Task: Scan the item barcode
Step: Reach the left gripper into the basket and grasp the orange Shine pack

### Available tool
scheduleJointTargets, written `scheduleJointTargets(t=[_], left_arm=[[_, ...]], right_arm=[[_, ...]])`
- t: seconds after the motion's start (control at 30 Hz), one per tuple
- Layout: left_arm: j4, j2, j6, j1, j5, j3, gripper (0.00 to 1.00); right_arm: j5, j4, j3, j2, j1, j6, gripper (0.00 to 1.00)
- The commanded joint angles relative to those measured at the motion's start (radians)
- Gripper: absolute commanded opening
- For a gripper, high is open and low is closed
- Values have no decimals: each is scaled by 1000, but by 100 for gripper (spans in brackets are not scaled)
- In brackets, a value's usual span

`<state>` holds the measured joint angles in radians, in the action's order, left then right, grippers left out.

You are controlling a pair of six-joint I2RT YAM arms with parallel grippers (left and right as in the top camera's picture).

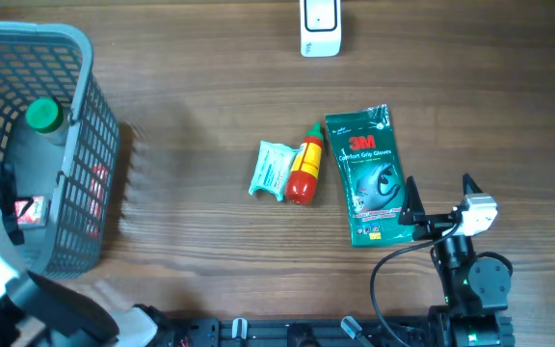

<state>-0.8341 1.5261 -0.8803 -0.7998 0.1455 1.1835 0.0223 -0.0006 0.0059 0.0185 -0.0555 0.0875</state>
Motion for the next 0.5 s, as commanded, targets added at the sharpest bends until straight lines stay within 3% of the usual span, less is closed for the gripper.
scheduleJointTargets(t=[0.0,0.47], left_arm=[[-1,91,39,0,32,13,100],[109,237,168,50,32,13,100]], right_arm=[[8,3,-1,-8,-2,-8,100],[8,3,-1,-8,-2,-9,100]])
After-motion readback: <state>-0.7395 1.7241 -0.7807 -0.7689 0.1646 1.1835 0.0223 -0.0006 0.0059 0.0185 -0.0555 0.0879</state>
